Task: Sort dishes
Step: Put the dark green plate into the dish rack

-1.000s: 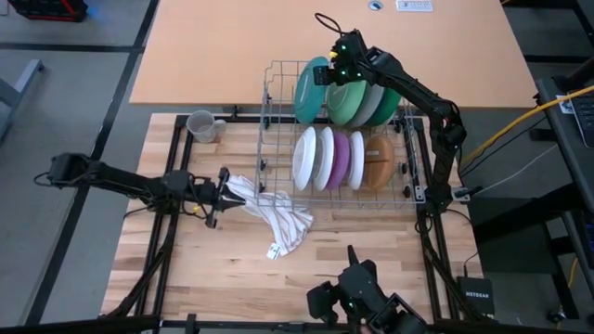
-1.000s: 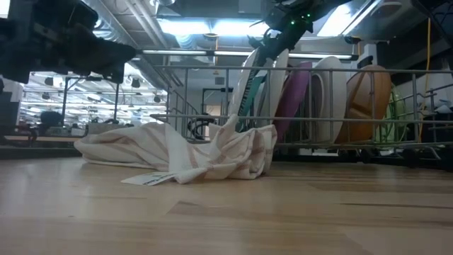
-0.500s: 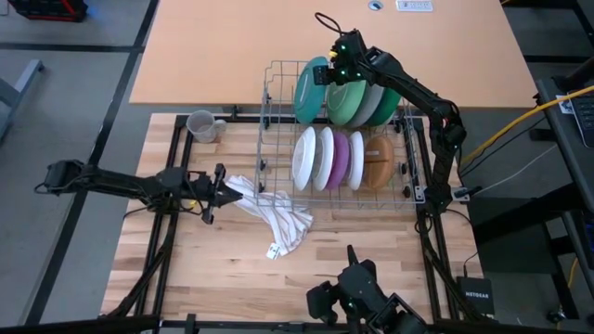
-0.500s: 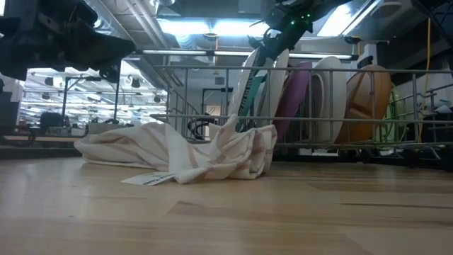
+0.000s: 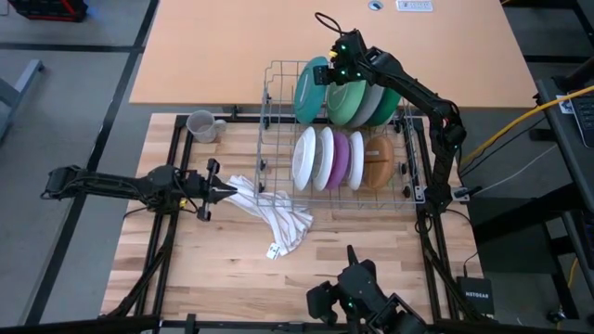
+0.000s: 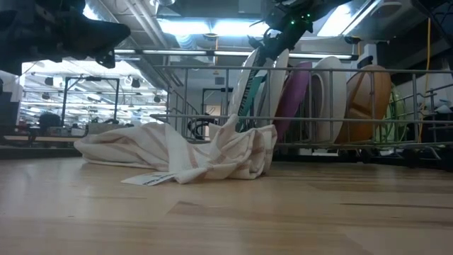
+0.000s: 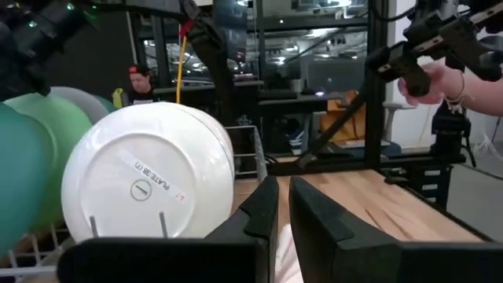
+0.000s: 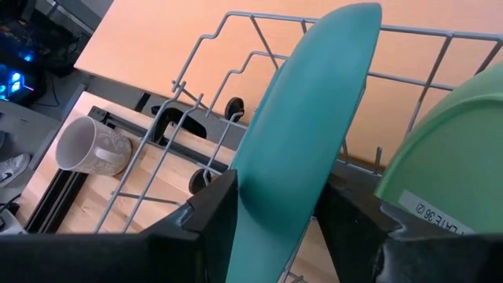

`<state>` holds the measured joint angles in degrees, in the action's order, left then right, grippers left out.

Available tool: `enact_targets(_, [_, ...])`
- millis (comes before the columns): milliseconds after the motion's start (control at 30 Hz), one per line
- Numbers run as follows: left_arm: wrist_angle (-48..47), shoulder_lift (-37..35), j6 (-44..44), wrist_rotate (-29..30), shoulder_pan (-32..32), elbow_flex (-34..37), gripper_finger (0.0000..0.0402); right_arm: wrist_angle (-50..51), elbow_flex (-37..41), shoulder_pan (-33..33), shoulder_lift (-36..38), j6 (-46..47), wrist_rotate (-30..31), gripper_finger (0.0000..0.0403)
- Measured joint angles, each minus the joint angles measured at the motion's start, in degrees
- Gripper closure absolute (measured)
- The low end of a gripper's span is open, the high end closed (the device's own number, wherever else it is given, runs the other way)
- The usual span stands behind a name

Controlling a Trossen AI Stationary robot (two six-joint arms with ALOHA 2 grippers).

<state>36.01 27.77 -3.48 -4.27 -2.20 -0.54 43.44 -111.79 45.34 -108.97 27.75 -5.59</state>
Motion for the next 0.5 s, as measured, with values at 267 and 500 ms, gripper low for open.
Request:
enact_targets(267, [-4.4, 0.0, 0.0, 0.0, 0.0, 0.0, 0.0375, 0.0, 0.0, 0.0, 0.0, 0.0, 0.0, 0.0233])
enact_targets(500, [-11.9, 0.1, 0.0, 0.0, 0.0, 0.0, 0.0375, 0.0, 0.0, 0.0, 0.0, 0.0, 0.0, 0.0233])
